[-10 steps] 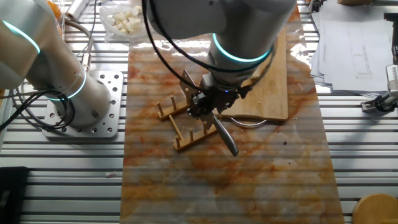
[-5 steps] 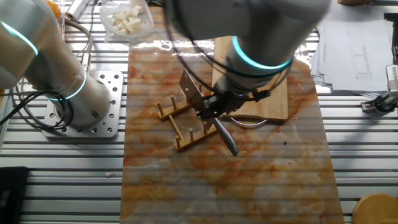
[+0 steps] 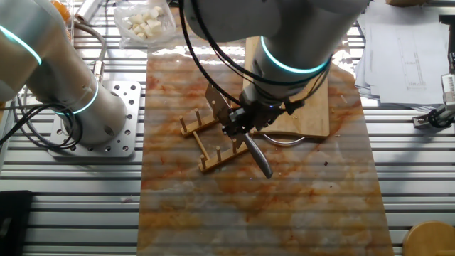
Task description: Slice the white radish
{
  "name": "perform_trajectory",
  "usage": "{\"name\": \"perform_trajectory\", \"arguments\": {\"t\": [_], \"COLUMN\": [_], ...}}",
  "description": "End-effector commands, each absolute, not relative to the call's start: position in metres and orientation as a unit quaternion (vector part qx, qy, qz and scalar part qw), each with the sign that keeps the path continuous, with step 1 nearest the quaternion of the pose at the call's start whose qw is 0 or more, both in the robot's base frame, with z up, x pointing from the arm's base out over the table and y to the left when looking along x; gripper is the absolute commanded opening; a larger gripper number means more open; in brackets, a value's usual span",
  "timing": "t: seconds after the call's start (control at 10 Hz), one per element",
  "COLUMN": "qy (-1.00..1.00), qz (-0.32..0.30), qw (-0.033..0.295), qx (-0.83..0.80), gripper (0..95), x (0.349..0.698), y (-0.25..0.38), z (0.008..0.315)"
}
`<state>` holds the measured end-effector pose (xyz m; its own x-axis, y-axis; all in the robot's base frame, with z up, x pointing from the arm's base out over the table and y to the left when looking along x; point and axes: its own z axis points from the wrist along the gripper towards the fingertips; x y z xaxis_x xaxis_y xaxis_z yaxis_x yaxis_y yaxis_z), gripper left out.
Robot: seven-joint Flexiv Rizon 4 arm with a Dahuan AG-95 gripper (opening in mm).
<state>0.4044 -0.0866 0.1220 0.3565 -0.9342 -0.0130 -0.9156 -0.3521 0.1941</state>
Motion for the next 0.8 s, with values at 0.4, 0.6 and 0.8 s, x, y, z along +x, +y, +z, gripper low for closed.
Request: {"name": "perform_trajectory", "arguments": {"t": [0.4, 0.6, 0.8], "qy": [-0.571, -0.563, -0.558], "qz": [-0.048, -0.045, -0.047], "qw": [0.077, 0.076, 0.075], "qx": [0.816, 0.822, 0.825], "gripper": [57.0, 57.0, 57.0], "x": [0.398, 0.401, 0.402], "y": [-0.055, -0.051, -0.049], "z": [0.113, 0.111, 0.11]}}
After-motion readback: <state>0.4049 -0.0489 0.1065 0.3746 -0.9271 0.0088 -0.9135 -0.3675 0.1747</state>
